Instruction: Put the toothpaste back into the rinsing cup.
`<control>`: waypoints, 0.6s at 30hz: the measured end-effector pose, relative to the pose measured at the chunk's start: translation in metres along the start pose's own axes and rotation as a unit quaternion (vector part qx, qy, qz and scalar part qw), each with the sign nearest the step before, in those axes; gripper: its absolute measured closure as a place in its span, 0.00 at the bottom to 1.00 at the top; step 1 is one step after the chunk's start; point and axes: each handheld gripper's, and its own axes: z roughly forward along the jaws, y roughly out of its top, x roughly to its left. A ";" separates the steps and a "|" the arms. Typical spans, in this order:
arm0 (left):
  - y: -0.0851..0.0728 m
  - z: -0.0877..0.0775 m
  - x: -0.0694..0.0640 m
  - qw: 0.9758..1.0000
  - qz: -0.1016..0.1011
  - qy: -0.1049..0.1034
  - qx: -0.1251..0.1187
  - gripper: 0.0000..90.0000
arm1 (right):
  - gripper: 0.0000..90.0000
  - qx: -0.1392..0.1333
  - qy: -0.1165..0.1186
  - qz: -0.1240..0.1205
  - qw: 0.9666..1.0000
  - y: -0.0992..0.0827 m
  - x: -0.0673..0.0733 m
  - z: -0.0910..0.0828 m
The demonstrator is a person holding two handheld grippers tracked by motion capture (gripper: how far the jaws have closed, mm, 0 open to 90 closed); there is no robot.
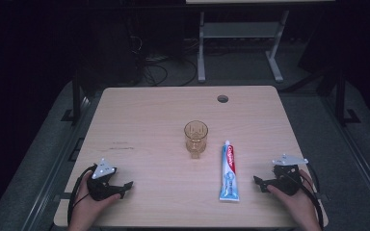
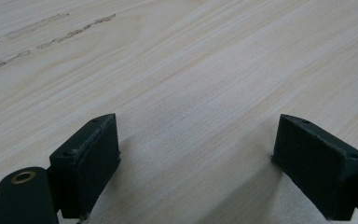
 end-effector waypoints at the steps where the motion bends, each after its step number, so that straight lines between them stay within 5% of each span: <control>1: 0.000 0.000 0.000 1.000 0.000 0.000 0.000 0.15 | 0.00 0.000 0.000 0.000 1.000 0.000 0.000 0.000; 7: 0.000 0.000 0.000 1.000 0.000 0.000 0.000 0.15 | 0.02 -0.002 0.001 -0.002 1.000 -0.001 -0.001 -0.001; 14: 0.000 0.000 0.000 1.000 0.000 0.000 0.000 0.15 | 0.44 -0.012 -0.004 0.003 1.000 -0.003 0.002 -0.013; 18: 0.000 0.000 0.000 1.000 0.000 0.000 0.000 0.15 | 0.55 -0.016 0.006 0.006 1.000 0.000 0.002 -0.018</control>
